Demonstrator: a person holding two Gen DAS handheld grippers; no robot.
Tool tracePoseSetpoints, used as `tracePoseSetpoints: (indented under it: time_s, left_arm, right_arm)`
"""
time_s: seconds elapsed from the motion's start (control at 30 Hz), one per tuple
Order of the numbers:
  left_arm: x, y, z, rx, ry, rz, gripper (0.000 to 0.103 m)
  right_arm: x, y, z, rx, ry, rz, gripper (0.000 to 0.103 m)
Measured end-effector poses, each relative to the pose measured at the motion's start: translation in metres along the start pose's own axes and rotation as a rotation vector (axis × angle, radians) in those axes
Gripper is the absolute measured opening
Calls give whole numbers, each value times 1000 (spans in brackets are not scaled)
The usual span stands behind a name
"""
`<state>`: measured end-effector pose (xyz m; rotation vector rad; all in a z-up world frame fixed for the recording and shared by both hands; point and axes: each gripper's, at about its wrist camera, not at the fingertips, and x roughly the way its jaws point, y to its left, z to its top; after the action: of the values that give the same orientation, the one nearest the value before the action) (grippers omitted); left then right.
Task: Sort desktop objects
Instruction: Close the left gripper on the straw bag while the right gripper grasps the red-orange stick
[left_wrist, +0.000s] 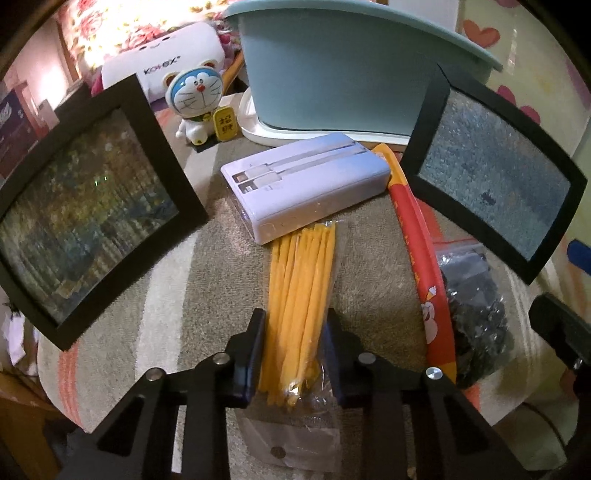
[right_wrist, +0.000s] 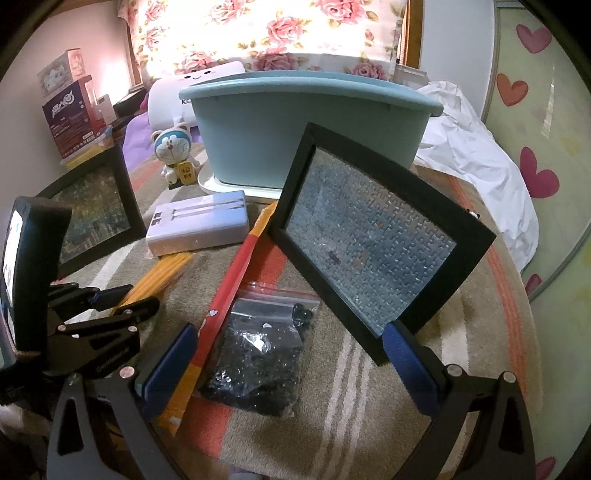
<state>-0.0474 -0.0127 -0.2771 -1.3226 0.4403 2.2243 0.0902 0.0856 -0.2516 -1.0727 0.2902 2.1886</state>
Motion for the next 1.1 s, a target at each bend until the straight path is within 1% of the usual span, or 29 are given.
tracePoseSetpoints:
  time_s: [0.13, 0.2, 0.57, 0.73, 0.87, 1.03, 1.1]
  left_arm:
    - [-2, -3, 7, 3, 4, -7, 31]
    - [-5, -5, 10, 11, 5, -12, 27]
    - [-22, -11, 24, 4, 5, -14, 24]
    - [-32, -18, 34, 17, -11, -15, 24]
    - [-41, 17, 13, 24, -34, -4, 23]
    - [-42, 21, 12, 16, -52, -2, 23]
    - [-56, 27, 8, 11, -55, -3, 23]
  right_arm:
    - [-2, 1, 2, -2, -5, -1, 103]
    - [-3, 2, 3, -5, -7, 0, 103]
    - [-10, 6, 12, -18, -25, 10, 103]
    - [-12, 9, 14, -25, -28, 17, 103]
    - [-14, 12, 17, -32, -30, 24, 103]
    - [-14, 17, 20, -41, -25, 38, 103]
    - [-12, 19, 22, -44, -18, 46, 103]
